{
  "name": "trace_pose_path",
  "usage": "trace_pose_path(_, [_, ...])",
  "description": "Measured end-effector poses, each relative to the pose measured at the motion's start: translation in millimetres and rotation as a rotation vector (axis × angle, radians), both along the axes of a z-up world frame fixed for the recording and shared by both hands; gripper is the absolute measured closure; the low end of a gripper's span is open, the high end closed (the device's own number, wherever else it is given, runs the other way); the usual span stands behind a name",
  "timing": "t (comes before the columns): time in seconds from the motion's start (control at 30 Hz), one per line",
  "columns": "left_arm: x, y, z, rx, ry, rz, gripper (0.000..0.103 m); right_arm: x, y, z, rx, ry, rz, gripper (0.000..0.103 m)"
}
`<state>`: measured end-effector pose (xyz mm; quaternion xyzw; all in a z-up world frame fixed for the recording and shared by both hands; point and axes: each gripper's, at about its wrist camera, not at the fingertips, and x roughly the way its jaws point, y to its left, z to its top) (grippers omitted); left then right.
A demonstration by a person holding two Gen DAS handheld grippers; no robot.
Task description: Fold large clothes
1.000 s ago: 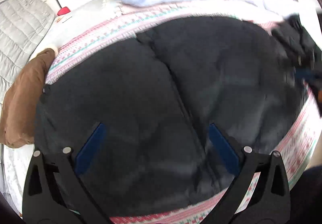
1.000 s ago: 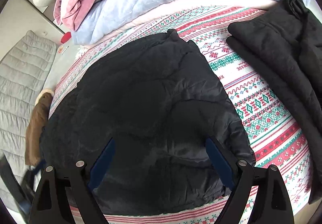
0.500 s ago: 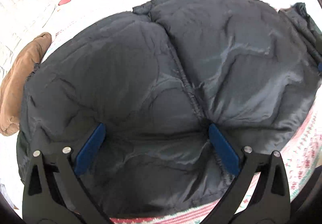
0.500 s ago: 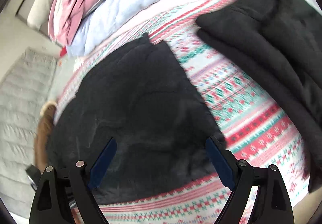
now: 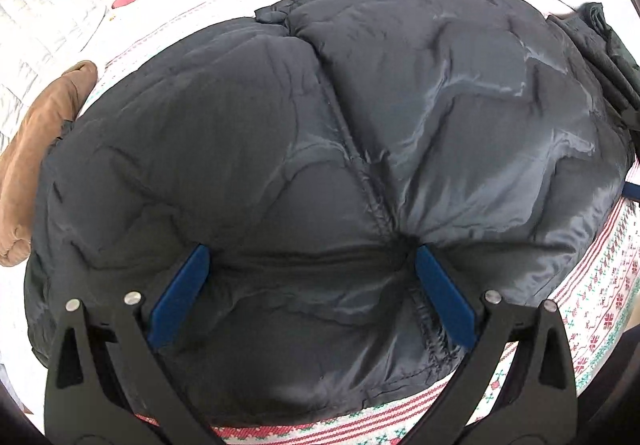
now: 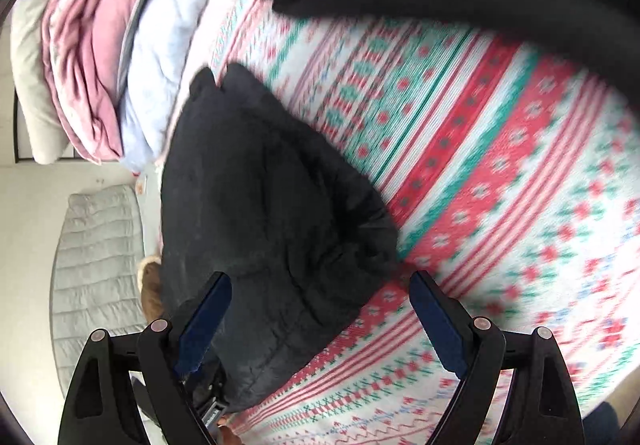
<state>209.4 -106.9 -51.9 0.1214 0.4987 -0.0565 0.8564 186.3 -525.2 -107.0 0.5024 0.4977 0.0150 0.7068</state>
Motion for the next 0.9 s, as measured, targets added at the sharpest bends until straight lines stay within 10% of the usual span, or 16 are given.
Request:
trace_pose_path(0.43, [-1.9,-0.6,-0.4,-0.008,0.001,0.002,0.0,25.2,52.4,10.7,-0.067,-0.116,0.014,0.013])
trace_pose_path(0.67, [-1.2,0.9,-0.9,-0.014,-0.002,0.003,0.0,22.2,49.6,29.4,-0.107,-0.205,0.028,0.068])
trace_pose_path(0.9, [-1.7,0.7,-1.5,-0.016,-0.008,0.001,0.0,13.4,52.8,47.1,-0.206,-0.255,0.043,0.086])
